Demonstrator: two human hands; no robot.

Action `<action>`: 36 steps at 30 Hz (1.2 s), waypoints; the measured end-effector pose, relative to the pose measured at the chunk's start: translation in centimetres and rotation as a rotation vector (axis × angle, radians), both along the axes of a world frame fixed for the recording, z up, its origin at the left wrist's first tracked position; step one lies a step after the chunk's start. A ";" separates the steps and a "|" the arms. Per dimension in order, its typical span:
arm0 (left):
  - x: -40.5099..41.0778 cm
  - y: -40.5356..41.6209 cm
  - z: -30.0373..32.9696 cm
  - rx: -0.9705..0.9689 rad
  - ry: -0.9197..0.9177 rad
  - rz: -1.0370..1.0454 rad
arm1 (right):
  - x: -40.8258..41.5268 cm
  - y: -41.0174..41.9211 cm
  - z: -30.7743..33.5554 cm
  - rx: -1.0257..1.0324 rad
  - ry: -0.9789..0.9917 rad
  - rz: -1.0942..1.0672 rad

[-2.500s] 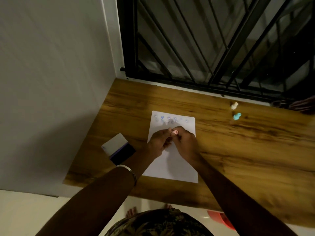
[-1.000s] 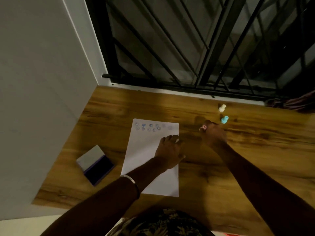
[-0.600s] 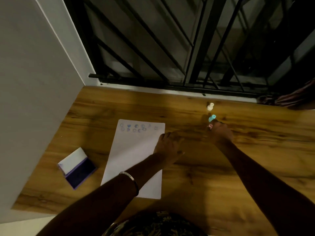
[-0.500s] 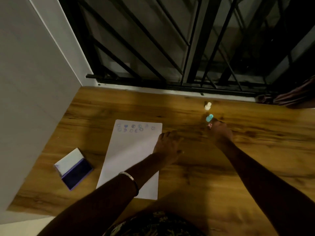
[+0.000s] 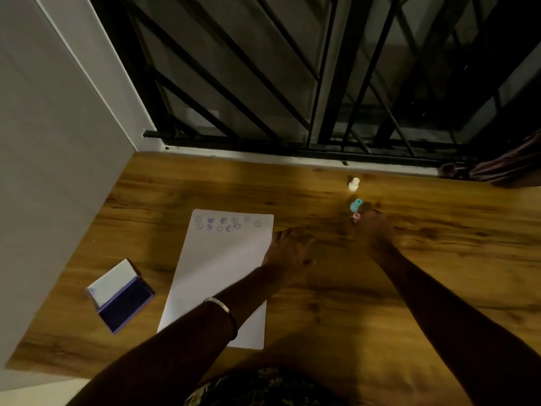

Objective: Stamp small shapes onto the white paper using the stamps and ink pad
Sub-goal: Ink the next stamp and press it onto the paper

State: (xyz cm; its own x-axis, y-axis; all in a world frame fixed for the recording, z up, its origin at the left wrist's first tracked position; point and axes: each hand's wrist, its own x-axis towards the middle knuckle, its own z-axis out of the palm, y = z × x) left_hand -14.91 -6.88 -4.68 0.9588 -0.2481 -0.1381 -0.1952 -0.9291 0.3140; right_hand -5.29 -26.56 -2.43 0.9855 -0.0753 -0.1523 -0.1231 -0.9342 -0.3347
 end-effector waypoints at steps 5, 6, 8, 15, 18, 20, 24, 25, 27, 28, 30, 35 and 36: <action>0.5 0.6 0.2 -0.016 -0.026 0.011 | -0.3 0.0 0.7 -0.037 -0.239 -0.045; 0.7 0.7 0.3 -0.024 -0.041 0.015 | 0.2 0.0 0.8 -0.040 -0.240 -0.039; 1.3 0.9 0.6 -0.049 -0.077 0.025 | 1.5 0.0 1.5 -0.051 -0.252 -0.017; 5.3 1.0 1.3 -0.043 -0.058 -0.001 | 5.9 0.8 2.4 -0.148 -0.197 -0.006; 6.9 0.8 1.1 -0.041 -0.032 0.008 | 7.2 1.1 2.5 -0.147 -0.173 0.040; 7.7 0.8 1.0 -0.060 -0.010 0.021 | 8.0 1.4 2.3 -0.160 -0.149 0.062; 8.9 0.8 0.6 -0.057 -0.029 0.017 | 9.3 1.8 1.9 -0.201 -0.105 0.085; 9.1 0.8 0.5 -0.056 -0.026 0.021 | 9.6 1.8 1.9 -0.227 -0.094 0.091; 9.4 0.9 0.4 -0.070 -0.024 0.041 | 10.3 1.7 1.9 -0.280 -0.057 0.099; 9.5 1.0 0.3 -0.078 -0.024 0.053 | 10.5 1.7 1.9 -0.292 -0.031 0.097; 9.5 1.1 0.3 -0.078 -0.012 0.080 | 10.7 1.7 1.9 -0.286 -0.022 0.092; 9.0 2.0 0.7 -0.280 -0.081 0.224 | 9.7 2.6 2.9 -0.173 -0.123 0.112; 8.8 2.1 1.0 -0.391 -0.085 0.267 | 9.1 2.9 3.1 -0.137 -0.151 0.119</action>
